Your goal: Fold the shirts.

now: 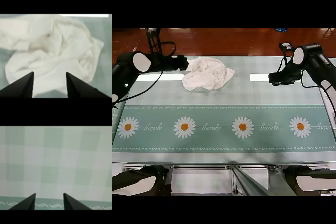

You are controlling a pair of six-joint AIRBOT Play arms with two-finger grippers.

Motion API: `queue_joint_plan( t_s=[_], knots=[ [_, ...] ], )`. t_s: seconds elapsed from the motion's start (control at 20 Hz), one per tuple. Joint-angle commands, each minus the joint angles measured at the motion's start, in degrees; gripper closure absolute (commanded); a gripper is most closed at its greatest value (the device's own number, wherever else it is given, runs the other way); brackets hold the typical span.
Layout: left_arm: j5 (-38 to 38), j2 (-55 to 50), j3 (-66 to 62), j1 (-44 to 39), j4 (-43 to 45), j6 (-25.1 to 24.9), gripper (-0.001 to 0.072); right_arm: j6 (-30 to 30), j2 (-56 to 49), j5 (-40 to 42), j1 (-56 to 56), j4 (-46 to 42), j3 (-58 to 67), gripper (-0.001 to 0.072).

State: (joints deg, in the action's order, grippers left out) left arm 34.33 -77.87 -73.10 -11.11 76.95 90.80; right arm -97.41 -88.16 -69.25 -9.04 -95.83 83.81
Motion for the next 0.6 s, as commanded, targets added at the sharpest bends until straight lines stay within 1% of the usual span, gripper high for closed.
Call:
queue_joint_plan(
  t_s=[0.0,0.1,0.3,0.4,0.45,0.5,0.55],
  knots=[
    [-7.58,-6.21,-5.68,0.28,0.04,-2.91,0.0208,3.26,0.0,1.25,-0.07,-2.21,-0.02,0.0301],
    [-0.61,-13.0,-11.91,0.39,0.02,-5.75,0.0208,3.28,0.0,-0.13,-0.07,-2.21,-0.02,0.0302],
    [9.64,-25.92,-24.37,0.37,-0.26,-6.21,0.021,1.81,0.0,-0.46,-0.09,-1.62,-0.02,0.0302],
    [15.52,-31.12,-29.83,0.42,-2.84,-6.43,0.021,1.27,0.0,-0.46,-0.09,-1.62,-0.02,0.0302],
    [18.53,-33.38,-31.95,0.39,-5.7,-9.09,0.021,0.83,0.0,-0.44,-0.09,-1.62,-0.02,0.0302],
    [21.14,-35.23,-33.24,0.33,-9.53,-13.44,0.021,0.52,0.0,-0.39,-0.09,-1.6,-0.02,0.0302],
    [22.71,-36.54,-33.88,0.26,-12.63,-16.63,0.021,0.31,0.0,-0.35,-0.09,-1.6,-0.02,0.0302]
  ],
)
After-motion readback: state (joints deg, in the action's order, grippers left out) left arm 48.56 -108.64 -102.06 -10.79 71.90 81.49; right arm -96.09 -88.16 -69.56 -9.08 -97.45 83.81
